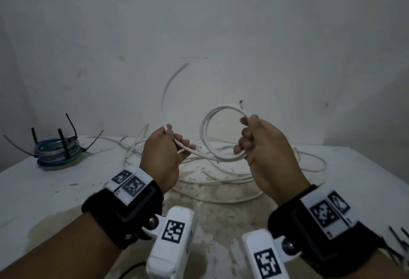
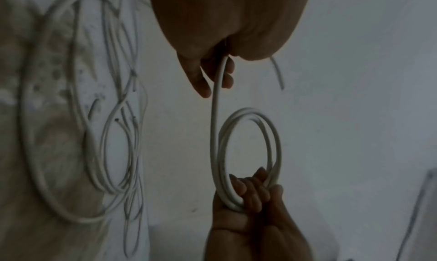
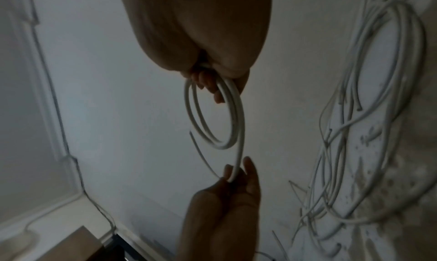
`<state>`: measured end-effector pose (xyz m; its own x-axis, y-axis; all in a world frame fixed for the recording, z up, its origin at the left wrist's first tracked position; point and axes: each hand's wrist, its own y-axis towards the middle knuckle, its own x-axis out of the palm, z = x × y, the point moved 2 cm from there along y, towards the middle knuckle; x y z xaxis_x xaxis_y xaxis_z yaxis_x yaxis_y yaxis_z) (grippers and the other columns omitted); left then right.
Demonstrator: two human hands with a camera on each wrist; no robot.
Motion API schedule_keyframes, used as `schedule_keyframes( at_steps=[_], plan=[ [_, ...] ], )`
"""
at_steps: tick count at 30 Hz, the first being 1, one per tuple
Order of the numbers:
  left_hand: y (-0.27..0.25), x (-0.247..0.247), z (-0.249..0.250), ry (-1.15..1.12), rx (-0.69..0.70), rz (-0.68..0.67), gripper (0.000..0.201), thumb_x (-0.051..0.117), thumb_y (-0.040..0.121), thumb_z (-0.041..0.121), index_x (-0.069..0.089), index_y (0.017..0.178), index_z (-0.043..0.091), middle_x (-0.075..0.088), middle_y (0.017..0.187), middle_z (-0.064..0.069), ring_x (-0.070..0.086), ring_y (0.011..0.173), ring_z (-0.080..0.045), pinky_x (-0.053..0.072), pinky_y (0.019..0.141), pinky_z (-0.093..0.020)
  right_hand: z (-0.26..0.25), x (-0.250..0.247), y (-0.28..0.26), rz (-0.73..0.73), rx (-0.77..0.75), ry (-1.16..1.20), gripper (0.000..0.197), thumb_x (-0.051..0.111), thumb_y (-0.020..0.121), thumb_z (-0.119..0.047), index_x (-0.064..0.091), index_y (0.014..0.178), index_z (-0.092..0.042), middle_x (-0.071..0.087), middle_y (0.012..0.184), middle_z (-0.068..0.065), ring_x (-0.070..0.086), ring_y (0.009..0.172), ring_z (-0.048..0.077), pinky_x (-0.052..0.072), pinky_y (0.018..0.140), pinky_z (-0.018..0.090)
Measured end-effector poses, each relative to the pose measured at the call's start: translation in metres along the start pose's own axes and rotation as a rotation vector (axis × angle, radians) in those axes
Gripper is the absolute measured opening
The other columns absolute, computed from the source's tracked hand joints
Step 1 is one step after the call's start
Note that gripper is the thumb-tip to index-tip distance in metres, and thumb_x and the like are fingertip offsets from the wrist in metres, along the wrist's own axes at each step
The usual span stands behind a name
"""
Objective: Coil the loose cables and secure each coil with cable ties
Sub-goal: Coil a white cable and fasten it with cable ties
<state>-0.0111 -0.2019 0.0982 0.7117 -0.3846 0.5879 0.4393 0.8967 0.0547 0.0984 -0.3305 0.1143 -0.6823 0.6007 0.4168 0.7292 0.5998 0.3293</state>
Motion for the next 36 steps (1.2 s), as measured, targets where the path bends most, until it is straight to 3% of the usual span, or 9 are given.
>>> schedule_keyframes(
  at_steps=[4, 7, 9, 13, 17, 20, 25, 29, 36],
  plan=[
    [-0.004, 0.006, 0.011, 0.351, 0.222, -0.076, 0.025, 0.033, 0.100, 0.005, 0.056, 0.102, 0.013, 0.045, 0.064, -0.004, 0.048, 0.060, -0.016, 0.051, 0.054, -0.025, 0.005, -0.001, -0.007, -0.095, -0.024, -0.208, 0.025, 0.042, 0.101, -0.022, 0.062, 0.090, -0.012, 0.041, 0.058, -0.004, 0.039, 0.046, 0.008, 0.040, 0.054, 0.030],
    [-0.012, 0.009, 0.015, 0.711, 0.502, -0.200, 0.025, 0.035, 0.100, 0.008, 0.058, 0.101, 0.019, 0.052, 0.068, -0.008, 0.052, 0.063, -0.030, 0.052, 0.063, -0.043, 0.003, -0.001, -0.009, -0.149, -0.073, -0.333, 0.025, 0.044, 0.100, -0.023, 0.065, 0.089, -0.015, 0.042, 0.056, -0.005, 0.040, 0.048, 0.010, 0.039, 0.054, 0.032],
    [-0.016, 0.008, 0.016, 0.886, 0.636, -0.316, 0.024, 0.037, 0.100, 0.010, 0.060, 0.101, 0.017, 0.059, 0.074, -0.013, 0.055, 0.069, -0.034, 0.051, 0.067, -0.046, -0.002, -0.001, -0.009, -0.181, -0.107, -0.409, 0.026, 0.044, 0.099, -0.024, 0.066, 0.088, -0.016, 0.041, 0.057, -0.001, 0.038, 0.051, 0.014, 0.037, 0.054, 0.034],
    [-0.009, 0.002, 0.017, 0.834, 0.417, -0.438, 0.033, 0.041, 0.099, 0.003, 0.061, 0.099, 0.028, 0.069, 0.087, -0.005, 0.068, 0.084, -0.029, 0.058, 0.075, -0.040, -0.006, -0.003, -0.009, -0.210, -0.101, -0.483, 0.021, 0.044, 0.099, -0.025, 0.059, 0.084, -0.019, 0.037, 0.060, 0.003, 0.033, 0.058, 0.022, 0.034, 0.057, 0.039],
    [-0.012, 0.004, 0.019, 0.745, 0.281, -0.550, 0.031, 0.041, 0.095, -0.007, 0.067, 0.102, 0.007, 0.064, 0.073, -0.006, 0.067, 0.070, -0.025, 0.058, 0.072, -0.031, -0.003, -0.004, -0.008, -0.224, -0.085, -0.489, 0.015, 0.048, 0.097, -0.025, 0.053, 0.083, -0.026, 0.040, 0.056, -0.004, 0.032, 0.057, 0.024, 0.034, 0.057, 0.040],
    [-0.019, 0.006, 0.016, 0.558, 0.125, -0.564, 0.047, 0.030, 0.091, -0.013, 0.069, 0.102, 0.011, 0.056, 0.067, -0.007, 0.058, 0.061, -0.019, 0.057, 0.068, -0.032, -0.004, -0.006, -0.007, -0.244, -0.098, -0.497, 0.023, 0.051, 0.096, -0.025, 0.057, 0.074, -0.032, 0.043, 0.058, -0.005, 0.035, 0.057, 0.021, 0.035, 0.055, 0.037],
    [-0.030, 0.013, 0.013, 0.253, -0.079, -0.577, 0.038, 0.030, 0.093, 0.007, 0.062, 0.113, 0.001, 0.051, 0.068, -0.008, 0.047, 0.054, -0.015, 0.042, 0.052, -0.026, -0.001, -0.007, -0.010, -0.280, -0.172, -0.629, 0.017, 0.054, 0.095, -0.026, 0.058, 0.078, -0.024, 0.049, 0.054, -0.012, 0.042, 0.051, 0.009, 0.036, 0.055, 0.032],
    [-0.034, 0.014, 0.014, 0.562, 0.080, -0.599, 0.035, 0.049, 0.091, 0.038, 0.069, 0.110, 0.015, 0.060, 0.072, -0.002, 0.047, 0.057, -0.013, 0.042, 0.052, -0.027, -0.001, -0.007, -0.013, -0.303, -0.182, -0.710, 0.013, 0.057, 0.093, -0.027, 0.061, 0.083, -0.020, 0.056, 0.058, -0.016, 0.048, 0.051, 0.000, 0.038, 0.058, 0.026],
    [-0.029, 0.010, 0.008, 0.651, 0.222, -0.511, 0.021, 0.057, 0.092, 0.020, 0.073, 0.103, 0.012, 0.058, 0.061, 0.001, 0.041, 0.051, -0.009, 0.035, 0.050, -0.023, -0.006, -0.006, -0.023, -0.323, -0.199, -0.946, 0.018, 0.053, 0.093, -0.035, 0.064, 0.095, -0.022, 0.067, 0.076, -0.005, 0.061, 0.066, 0.011, 0.050, 0.064, 0.033]
  ],
)
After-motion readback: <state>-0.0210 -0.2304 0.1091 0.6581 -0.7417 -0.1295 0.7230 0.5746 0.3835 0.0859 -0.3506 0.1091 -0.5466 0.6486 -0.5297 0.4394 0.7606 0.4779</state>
